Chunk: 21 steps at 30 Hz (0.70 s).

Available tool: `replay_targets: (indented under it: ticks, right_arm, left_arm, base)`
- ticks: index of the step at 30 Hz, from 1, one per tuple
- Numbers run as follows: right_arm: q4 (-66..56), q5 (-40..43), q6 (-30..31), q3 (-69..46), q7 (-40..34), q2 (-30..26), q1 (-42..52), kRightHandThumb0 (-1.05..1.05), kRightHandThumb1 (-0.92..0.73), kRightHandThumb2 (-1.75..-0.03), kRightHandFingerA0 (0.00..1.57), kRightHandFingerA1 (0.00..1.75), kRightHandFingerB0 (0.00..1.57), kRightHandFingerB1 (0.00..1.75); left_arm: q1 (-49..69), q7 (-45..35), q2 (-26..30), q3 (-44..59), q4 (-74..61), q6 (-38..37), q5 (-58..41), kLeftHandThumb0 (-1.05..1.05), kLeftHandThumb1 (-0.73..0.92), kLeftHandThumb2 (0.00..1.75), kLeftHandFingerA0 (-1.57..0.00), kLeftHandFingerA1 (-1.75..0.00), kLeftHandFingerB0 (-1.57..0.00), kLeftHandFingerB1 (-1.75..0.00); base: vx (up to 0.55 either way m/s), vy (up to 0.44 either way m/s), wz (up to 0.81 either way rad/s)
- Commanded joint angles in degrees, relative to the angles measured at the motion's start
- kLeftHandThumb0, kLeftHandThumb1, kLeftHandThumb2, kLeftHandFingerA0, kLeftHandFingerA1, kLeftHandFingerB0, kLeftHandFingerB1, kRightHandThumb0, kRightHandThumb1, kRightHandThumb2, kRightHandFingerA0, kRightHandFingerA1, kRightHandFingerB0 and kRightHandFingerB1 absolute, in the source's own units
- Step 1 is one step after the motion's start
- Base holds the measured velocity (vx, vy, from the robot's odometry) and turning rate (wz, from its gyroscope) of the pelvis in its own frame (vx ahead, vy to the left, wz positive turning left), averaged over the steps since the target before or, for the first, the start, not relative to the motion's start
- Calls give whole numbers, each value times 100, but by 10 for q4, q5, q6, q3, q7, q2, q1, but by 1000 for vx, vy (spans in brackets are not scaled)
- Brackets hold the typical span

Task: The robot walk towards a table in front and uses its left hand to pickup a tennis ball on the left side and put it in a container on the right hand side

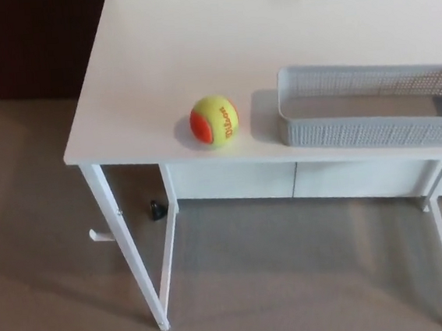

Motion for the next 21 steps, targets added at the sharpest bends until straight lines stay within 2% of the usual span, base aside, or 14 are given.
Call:
replay_targets:
  ticks: [1, 5, 9, 21]
  right_arm:
    - [32, -7, -33, -3, -9, -5, -9, -36, -44, -70, 68, 59, 50, 52]
    - [42, -10, -44, 0, -10, -6, -11, -36, -44, -70, 68, 58, 48, 52]
    - [48, -12, -47, 1, -12, -6, -15, -37, -44, -70, 69, 59, 50, 52]
    - [56, -14, -55, 2, -12, -7, -21, -36, -44, -70, 68, 59, 49, 52]
  left_arm:
    - [2, 11, 2, 0, -6, -4, 3, 9, 49, 90, -24, -53, -14, -47]
    - [-3, 12, 4, 1, 7, -9, 4, 10, 48, 89, -25, -53, -15, -48]
    - [-2, 9, 4, 1, 7, -11, 3, 10, 50, 90, -24, -53, -13, -47]
    - [-3, 14, 3, 1, 1, -7, 4, 11, 49, 90, -24, -53, -14, -47]
  base:
    - [79, -179, 15]
    - [46, -382, 7]
    - [135, -58, -2]
    - [159, 121, -9]
